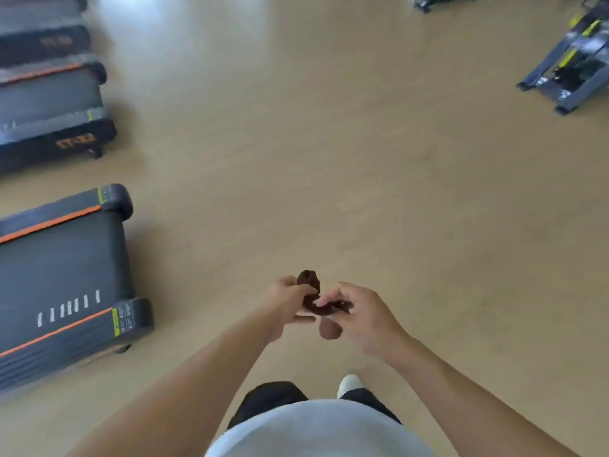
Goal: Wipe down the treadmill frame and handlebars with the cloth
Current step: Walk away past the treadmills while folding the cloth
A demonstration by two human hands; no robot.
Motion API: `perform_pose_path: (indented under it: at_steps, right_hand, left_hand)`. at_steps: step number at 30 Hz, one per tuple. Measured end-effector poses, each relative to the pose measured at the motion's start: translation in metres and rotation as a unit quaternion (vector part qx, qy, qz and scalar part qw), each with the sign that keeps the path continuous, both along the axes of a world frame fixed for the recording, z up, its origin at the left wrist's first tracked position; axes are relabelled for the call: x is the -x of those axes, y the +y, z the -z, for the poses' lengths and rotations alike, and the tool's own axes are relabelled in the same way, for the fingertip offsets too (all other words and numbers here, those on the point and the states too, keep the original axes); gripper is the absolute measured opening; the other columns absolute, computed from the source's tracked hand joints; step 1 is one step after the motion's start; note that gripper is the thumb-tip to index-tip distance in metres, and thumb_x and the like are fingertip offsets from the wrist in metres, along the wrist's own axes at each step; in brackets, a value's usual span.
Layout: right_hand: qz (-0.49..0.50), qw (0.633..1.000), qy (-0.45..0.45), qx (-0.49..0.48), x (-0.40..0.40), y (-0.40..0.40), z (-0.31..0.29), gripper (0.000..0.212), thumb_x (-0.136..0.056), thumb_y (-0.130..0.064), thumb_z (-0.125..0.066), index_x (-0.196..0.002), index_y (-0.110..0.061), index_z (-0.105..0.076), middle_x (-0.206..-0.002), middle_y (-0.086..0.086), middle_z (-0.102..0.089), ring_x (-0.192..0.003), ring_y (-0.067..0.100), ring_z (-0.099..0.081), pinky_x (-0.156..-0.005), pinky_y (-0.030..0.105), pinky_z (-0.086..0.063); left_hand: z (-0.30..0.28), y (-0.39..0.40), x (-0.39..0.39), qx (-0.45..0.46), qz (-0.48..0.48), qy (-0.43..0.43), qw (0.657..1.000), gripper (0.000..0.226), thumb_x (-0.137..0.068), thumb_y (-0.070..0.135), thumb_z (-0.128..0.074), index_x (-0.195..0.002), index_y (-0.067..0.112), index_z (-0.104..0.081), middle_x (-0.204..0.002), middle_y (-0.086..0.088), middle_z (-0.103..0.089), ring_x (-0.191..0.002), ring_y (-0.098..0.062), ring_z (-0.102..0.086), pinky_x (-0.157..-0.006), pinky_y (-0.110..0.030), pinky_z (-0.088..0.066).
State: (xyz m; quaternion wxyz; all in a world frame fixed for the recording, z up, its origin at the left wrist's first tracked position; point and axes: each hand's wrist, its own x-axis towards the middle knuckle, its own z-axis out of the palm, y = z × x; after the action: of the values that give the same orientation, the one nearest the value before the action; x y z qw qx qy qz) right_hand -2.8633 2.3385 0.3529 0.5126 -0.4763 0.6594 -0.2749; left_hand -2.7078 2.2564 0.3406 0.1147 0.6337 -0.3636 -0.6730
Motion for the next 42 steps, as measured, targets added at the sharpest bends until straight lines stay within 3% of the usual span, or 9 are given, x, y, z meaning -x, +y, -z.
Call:
perform_pose_path:
  at_steps: [4,12,17,21,26,29,34,39,42]
  right_hand:
    - [-0.130,0.991,0.020,0.018,0.013,-0.133,-0.025,0.032,-0.091,0.005,-0.067,-0.090,-0.027,-0.070,-0.088,-0.016,-0.077,-0.084,0.003,-0.072,-0.079,0.017,-0.048]
    - [-0.291,0.938,0.151,0.109,-0.042,-0.404,-0.023,0.076,-0.085,-0.003,-0.074,-0.147,-0.040,-0.049,-0.106,-0.007,-0.050,-0.077,0.005,-0.057,-0.074,0.010,-0.048]
    - [-0.282,0.925,0.198,0.159,-0.094,-0.554,-0.031,0.020,-0.080,-0.028,-0.083,-0.094,-0.033,-0.070,-0.095,-0.011,-0.052,-0.080,0.005,-0.059,-0.074,0.031,-0.049]
    - [-0.288,0.913,0.222,0.187,-0.137,-0.662,-0.040,0.013,-0.083,-0.032,-0.076,-0.093,-0.032,-0.067,-0.089,-0.013,-0.070,-0.084,0.014,-0.064,-0.075,0.036,-0.052]
    - [-0.367,0.904,0.130,0.179,-0.200,-0.807,-0.054,0.025,-0.086,-0.016,-0.069,-0.092,-0.040,-0.070,-0.084,-0.017,-0.075,-0.083,0.002,-0.070,-0.079,0.026,-0.054]
    - [-0.423,0.888,0.071,0.164,-0.241,-0.891,-0.074,0.040,-0.088,-0.007,-0.064,-0.085,-0.046,-0.068,-0.085,-0.018,-0.075,-0.082,-0.001,-0.069,-0.076,0.018,-0.052]
    - [-0.492,0.856,0.043,0.152,-0.331,-1.018,-0.095,0.042,-0.091,-0.006,-0.058,-0.094,-0.048,-0.066,-0.089,-0.014,-0.076,-0.084,0.001,-0.070,-0.080,0.023,-0.056]
    - [-0.530,0.833,-0.010,0.160,-0.446,-1.109,-0.093,0.037,-0.085,-0.009,-0.060,-0.093,-0.045,-0.067,-0.092,-0.019,-0.074,-0.093,0.002,-0.069,-0.083,0.023,-0.054]
    - [-0.467,0.870,-0.090,0.128,-0.514,-1.171,-0.091,0.040,-0.086,0.004,-0.060,-0.090,-0.034,-0.071,-0.089,-0.011,-0.076,-0.089,0.012,-0.071,-0.084,0.035,-0.058]
  left_hand:
    - [-0.008,-0.084,-0.008,0.133,-0.082,-0.069,0.985,0.011,-0.079,0.009,-0.065,-0.078,0.014,-0.055,-0.074,-0.008,-0.069,-0.072,-0.032,-0.075,-0.071,-0.053,-0.062]
    - [-0.009,-0.287,-0.064,0.231,-0.065,-0.034,0.970,0.008,-0.091,0.011,-0.061,-0.089,0.017,-0.067,-0.087,-0.002,-0.079,-0.067,-0.012,-0.059,-0.063,-0.026,-0.043]
    - [-0.028,-0.424,-0.117,0.234,-0.146,-0.015,0.961,0.017,-0.089,0.016,-0.056,-0.092,0.010,-0.072,-0.081,-0.004,-0.073,-0.071,-0.012,-0.058,-0.068,-0.025,-0.042]
    - [-0.025,-0.523,-0.157,0.241,-0.222,0.040,0.944,0.045,-0.072,0.018,-0.042,-0.103,0.005,-0.071,-0.100,-0.016,-0.073,-0.093,-0.015,-0.065,-0.090,-0.029,-0.052]
    - [-0.004,-0.646,-0.193,0.255,-0.231,-0.014,0.939,0.054,-0.074,-0.009,-0.064,-0.111,0.030,-0.067,-0.104,0.008,-0.074,-0.097,-0.005,-0.066,-0.077,-0.010,-0.049]
    - [0.001,-0.720,-0.214,0.256,-0.314,-0.015,0.914,0.056,-0.074,-0.008,-0.072,-0.108,0.036,-0.068,-0.101,0.018,-0.075,-0.099,-0.004,-0.067,-0.082,-0.015,-0.050]
    - [-0.006,-0.825,-0.273,0.287,-0.425,-0.010,0.858,0.054,-0.080,0.001,-0.073,-0.123,0.032,-0.067,-0.119,0.003,-0.074,-0.117,-0.018,-0.067,-0.100,-0.034,-0.052]
    - [-0.007,-0.916,-0.364,0.277,-0.498,-0.067,0.819,0.038,-0.083,0.002,-0.077,-0.114,0.024,-0.068,-0.102,0.011,-0.077,-0.095,0.002,-0.069,-0.078,-0.011,-0.050]
    - [0.005,-0.973,-0.426,0.235,-0.512,-0.049,0.825,0.015,-0.082,0.008,-0.080,-0.090,0.018,-0.072,-0.079,0.003,-0.074,-0.065,-0.006,-0.064,-0.063,-0.020,-0.048]
